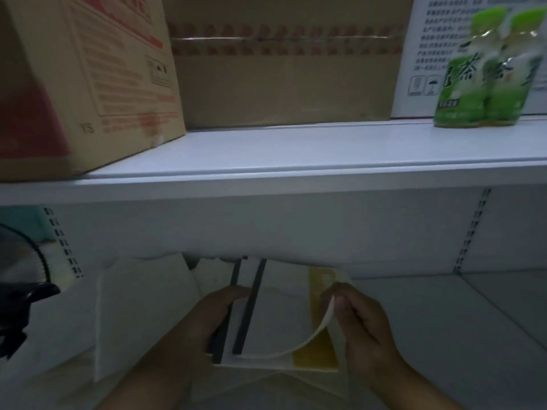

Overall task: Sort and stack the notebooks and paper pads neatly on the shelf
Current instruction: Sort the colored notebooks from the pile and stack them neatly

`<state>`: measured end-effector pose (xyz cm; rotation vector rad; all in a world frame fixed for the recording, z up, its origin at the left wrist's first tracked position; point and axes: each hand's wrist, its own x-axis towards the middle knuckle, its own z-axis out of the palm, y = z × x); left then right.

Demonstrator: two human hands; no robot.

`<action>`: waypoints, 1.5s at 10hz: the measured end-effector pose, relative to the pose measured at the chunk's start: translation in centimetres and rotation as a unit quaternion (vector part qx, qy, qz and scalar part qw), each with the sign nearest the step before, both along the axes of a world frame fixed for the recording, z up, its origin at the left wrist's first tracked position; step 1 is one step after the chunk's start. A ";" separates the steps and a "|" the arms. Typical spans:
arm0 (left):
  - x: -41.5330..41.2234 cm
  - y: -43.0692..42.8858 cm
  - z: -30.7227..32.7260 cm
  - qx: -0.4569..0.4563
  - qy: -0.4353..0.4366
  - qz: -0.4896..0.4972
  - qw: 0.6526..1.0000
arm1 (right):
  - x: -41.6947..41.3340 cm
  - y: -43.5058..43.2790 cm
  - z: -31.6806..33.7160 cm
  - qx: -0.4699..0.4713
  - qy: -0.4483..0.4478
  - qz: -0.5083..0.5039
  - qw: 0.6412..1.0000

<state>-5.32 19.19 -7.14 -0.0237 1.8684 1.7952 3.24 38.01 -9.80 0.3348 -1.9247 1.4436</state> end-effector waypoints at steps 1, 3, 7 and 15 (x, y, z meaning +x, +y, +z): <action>-0.2 2.1 -0.1 0.013 0.035 -0.050 0.998 | 2.5 1.5 1.1 0.062 0.003 0.023 0.998; 1.5 8.5 -1.3 0.056 0.058 -0.160 0.984 | 6.9 5.7 1.0 -0.039 -0.293 -0.227 0.928; 14.5 22.4 -2.6 0.180 -0.094 -0.236 0.950 | 20.8 12.3 0.4 -0.344 -0.262 -0.301 0.850; 36.0 58.8 -2.0 0.112 0.088 -0.277 0.950 | 42.8 46.2 1.9 -0.329 -0.252 -0.481 0.772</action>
